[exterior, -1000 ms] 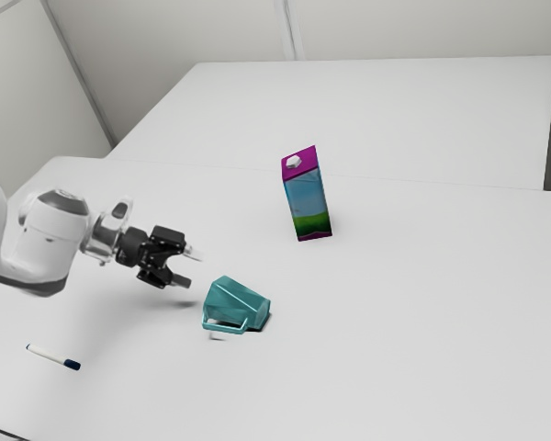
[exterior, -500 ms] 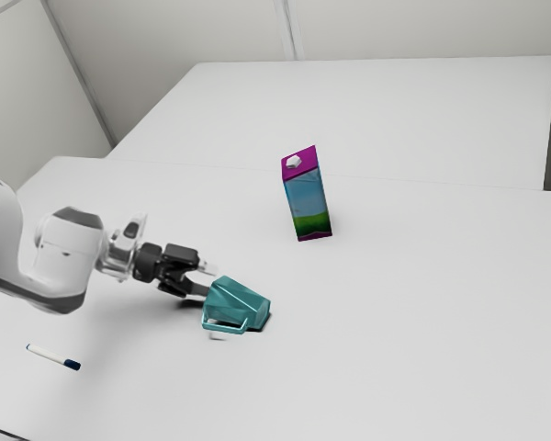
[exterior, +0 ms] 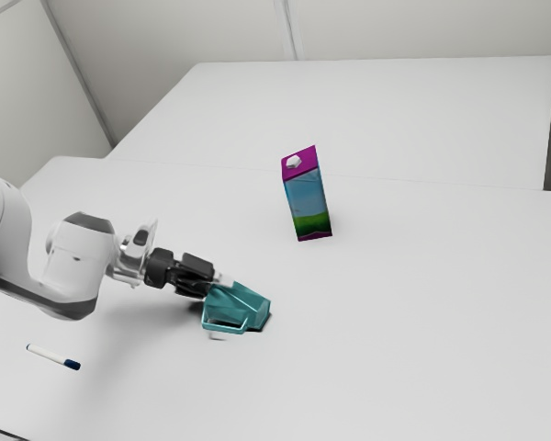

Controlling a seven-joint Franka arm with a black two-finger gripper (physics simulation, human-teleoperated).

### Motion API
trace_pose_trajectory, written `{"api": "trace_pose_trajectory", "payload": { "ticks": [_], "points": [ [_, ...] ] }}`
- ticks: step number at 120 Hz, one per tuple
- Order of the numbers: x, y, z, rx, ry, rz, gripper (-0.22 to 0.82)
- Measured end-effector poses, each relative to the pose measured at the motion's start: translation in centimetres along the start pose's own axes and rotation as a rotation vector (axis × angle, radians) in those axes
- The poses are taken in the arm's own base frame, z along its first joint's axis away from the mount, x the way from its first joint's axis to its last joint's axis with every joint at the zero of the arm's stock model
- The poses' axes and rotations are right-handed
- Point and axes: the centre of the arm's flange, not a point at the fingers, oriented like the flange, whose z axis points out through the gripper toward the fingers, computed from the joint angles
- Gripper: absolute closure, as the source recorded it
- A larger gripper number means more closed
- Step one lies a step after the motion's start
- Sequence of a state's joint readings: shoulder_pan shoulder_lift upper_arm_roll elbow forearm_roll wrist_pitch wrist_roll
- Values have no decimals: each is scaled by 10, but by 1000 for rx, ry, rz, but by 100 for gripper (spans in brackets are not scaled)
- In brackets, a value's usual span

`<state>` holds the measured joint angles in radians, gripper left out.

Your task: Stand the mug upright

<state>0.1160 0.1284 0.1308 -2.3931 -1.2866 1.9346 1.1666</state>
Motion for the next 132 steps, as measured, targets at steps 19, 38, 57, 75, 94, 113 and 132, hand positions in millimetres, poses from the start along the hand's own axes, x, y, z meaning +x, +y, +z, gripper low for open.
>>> {"api": "trace_pose_trajectory", "payload": {
  "ticks": [19,38,57,75,94,113,132],
  "points": [
    [1,2,-1,-2,4,19,61],
    [1,4,-2,-5,5,33,71],
    [5,12,-6,-9,11,60,75],
    [19,45,-7,-14,9,135,77],
    [67,100,-15,65,-89,316,78],
    [101,134,-27,278,-304,475,78],
    [147,126,-73,548,-413,491,78]
  ]
}}
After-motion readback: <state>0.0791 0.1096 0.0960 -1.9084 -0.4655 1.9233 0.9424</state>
